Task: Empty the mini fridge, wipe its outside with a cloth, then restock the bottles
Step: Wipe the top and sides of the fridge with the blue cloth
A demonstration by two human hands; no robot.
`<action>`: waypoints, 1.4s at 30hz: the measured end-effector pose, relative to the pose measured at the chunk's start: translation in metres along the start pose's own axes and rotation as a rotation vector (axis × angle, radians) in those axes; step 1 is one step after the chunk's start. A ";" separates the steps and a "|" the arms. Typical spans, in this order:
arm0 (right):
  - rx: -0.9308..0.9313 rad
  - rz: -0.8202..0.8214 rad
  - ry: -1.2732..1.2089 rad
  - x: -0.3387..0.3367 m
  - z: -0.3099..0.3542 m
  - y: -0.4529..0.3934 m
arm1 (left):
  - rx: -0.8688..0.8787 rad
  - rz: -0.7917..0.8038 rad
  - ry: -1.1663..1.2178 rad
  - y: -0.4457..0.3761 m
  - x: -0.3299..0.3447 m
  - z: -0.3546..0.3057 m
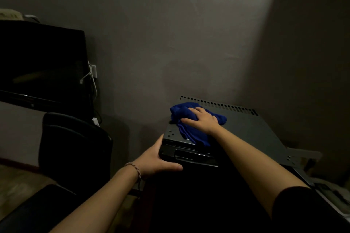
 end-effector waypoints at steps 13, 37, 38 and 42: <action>-0.053 0.086 0.081 0.009 0.013 0.085 | 0.094 -0.116 0.204 -0.007 0.004 0.023; 0.142 -0.028 0.025 -0.021 -0.059 0.023 | 0.067 -0.125 -0.154 0.005 -0.009 -0.021; 0.145 -0.023 0.028 -0.022 -0.066 0.030 | 0.054 -0.103 -0.206 0.003 -0.010 -0.023; 0.140 0.008 0.029 -0.031 -0.094 0.064 | 0.045 -0.013 -0.427 -0.012 -0.006 -0.053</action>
Point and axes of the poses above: each hand's wrist, its own y-axis away from the middle knuckle, its own x-axis out of the palm, z = x × y, the point moved 10 cm from there along -y, towards the middle knuckle, and after that the axes turned 1 degree about -y, right-handed, at the moved point
